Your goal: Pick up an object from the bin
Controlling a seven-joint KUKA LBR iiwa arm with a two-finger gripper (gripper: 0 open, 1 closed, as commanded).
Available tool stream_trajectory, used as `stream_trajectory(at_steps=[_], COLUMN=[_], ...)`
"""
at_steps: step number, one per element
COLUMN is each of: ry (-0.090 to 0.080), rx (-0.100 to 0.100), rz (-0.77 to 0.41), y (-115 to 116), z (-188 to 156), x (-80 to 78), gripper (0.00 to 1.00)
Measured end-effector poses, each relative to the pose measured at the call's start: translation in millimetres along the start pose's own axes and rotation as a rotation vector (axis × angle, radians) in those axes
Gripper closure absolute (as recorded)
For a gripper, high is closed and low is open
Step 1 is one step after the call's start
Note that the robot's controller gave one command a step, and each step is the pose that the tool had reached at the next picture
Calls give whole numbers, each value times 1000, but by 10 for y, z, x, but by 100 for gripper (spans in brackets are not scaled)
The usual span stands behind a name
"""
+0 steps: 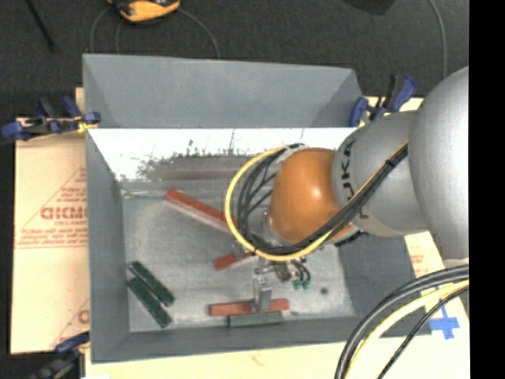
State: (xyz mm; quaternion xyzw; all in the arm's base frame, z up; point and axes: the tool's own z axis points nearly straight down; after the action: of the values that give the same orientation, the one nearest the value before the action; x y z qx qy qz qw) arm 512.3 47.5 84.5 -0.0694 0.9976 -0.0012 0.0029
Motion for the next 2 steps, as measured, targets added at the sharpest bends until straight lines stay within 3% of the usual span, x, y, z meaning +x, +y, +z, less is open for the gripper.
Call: stream_trajectory(at_steps=[1, 2], ry=[7, 7], rx=[-3, -3], rz=[204, 203], y=[465, 464], z=[-140, -140], x=[161, 161], gripper=[100, 100])
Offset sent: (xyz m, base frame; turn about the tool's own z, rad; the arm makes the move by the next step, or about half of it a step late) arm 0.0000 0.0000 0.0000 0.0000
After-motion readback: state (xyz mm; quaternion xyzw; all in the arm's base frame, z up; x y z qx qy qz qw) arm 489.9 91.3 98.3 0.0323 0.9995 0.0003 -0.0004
